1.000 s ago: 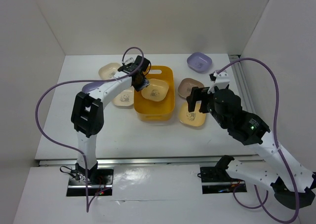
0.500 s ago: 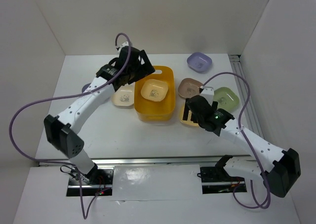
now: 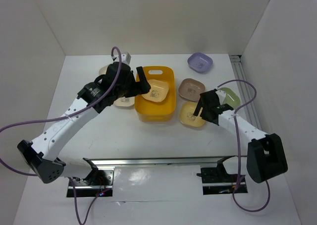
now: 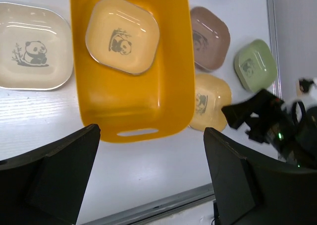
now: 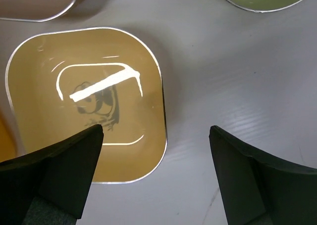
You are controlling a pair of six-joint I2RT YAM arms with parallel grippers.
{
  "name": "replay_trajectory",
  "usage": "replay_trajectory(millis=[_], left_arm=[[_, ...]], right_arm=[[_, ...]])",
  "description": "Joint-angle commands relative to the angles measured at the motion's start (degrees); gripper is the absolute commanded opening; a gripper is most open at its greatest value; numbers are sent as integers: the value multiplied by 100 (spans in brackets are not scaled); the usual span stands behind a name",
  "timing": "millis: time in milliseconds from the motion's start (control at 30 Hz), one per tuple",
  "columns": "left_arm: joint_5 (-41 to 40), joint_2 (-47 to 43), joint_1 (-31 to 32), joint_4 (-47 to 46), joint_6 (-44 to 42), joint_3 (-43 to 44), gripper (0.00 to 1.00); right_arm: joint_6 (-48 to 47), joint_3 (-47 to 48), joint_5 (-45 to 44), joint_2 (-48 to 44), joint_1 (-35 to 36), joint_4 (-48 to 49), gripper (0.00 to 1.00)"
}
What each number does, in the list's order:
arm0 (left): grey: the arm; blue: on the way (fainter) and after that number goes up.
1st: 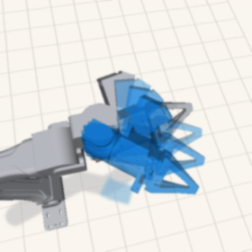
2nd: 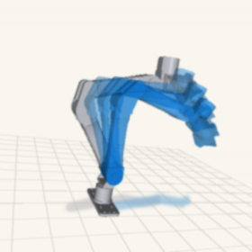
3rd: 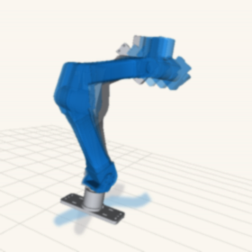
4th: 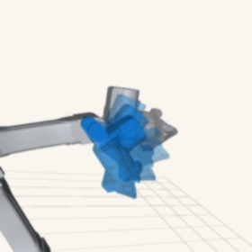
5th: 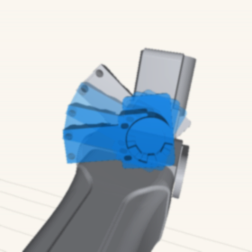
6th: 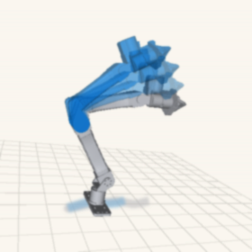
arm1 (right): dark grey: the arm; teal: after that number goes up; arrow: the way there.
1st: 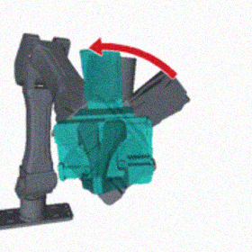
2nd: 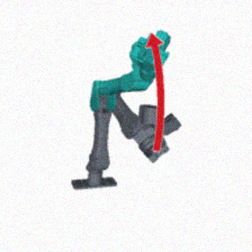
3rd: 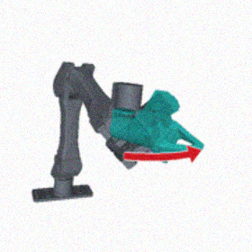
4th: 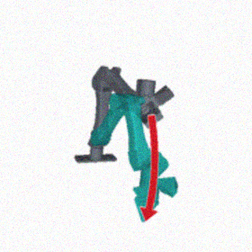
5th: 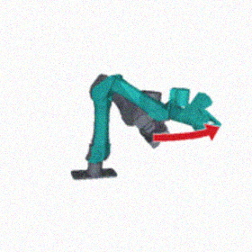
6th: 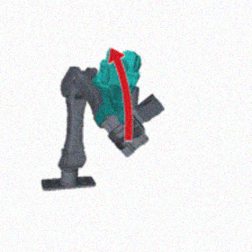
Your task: Place the plates into the plastic bin on the countertop
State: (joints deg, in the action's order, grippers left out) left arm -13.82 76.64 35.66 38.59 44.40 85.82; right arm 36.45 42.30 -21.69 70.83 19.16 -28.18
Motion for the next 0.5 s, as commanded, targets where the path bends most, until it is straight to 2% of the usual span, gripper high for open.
replay_trajectory(millis=[0,233,267,367,400,433,467], left_arm=[[-112,-290,239,-18,-230,-57,99],[-349,-396,240,272,-178,-373,99],[-419,-465,240,272,-178,-373,99],[-542,-527,240,324,-178,-373,99],[-542,-527,240,325,-178,-373,99],[-595,-588,240,325,-178,-321,99],[-595,-589,240,325,-178,-320,99]], right_arm=[[-287,111,403,457,-184,577,93],[-454,234,535,1125,-474,797,73],[-506,174,604,1126,-474,858,61],[-455,111,605,1179,-474,858,51],[-454,111,544,1118,-474,858,39],[-454,111,543,1117,-474,858,32],[-454,59,465,1057,-474,806,31]])
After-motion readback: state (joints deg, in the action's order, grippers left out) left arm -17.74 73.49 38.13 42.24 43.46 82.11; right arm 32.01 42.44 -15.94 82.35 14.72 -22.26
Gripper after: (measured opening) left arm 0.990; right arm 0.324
